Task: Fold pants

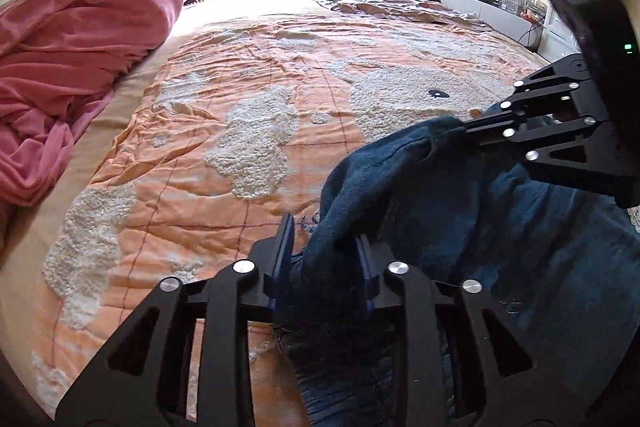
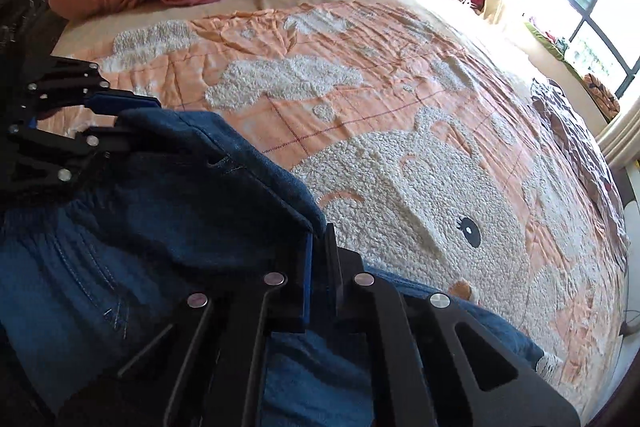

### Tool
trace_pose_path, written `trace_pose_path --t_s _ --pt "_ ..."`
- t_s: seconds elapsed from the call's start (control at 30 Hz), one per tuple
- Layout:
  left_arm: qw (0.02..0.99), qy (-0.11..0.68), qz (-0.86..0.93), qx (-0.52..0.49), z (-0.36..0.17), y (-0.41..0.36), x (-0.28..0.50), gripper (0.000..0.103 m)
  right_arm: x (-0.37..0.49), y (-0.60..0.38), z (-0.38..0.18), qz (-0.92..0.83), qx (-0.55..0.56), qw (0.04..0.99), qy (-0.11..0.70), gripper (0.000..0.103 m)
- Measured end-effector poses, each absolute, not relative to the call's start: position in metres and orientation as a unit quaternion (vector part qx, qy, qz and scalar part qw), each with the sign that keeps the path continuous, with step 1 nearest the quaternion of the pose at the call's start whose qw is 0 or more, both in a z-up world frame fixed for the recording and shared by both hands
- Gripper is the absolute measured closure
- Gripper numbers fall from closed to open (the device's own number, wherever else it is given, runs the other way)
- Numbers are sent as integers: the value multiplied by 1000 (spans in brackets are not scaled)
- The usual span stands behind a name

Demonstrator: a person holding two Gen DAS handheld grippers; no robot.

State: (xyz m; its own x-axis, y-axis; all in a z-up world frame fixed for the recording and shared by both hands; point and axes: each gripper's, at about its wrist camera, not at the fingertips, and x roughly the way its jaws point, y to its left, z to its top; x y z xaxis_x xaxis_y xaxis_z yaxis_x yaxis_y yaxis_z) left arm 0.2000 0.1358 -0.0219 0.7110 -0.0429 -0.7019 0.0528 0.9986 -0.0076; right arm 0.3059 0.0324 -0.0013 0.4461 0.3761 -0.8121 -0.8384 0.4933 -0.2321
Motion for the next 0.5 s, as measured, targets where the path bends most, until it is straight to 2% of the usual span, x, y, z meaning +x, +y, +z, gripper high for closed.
trace_pose_path --t_s 0.03,0.1,0.13,0.17,0.2,0.5 --pt "924 382 -27 6 -24 136 201 71 302 27 3 386 -313 792 354 99" --pt "923 383 -33 0 -25 137 203 72 295 19 11 387 -295 802 345 99" --pt "923 383 -38 -6 -25 138 203 75 291 15 14 386 -290 807 339 99" --pt "922 383 -47 -15 -25 139 202 91 287 10 17 387 -282 811 337 99" --pt "921 385 -57 -27 -24 140 201 93 281 7 18 390 -275 812 336 99" --pt "949 304 -79 -5 17 126 155 96 223 -21 38 372 -228 843 314 99"
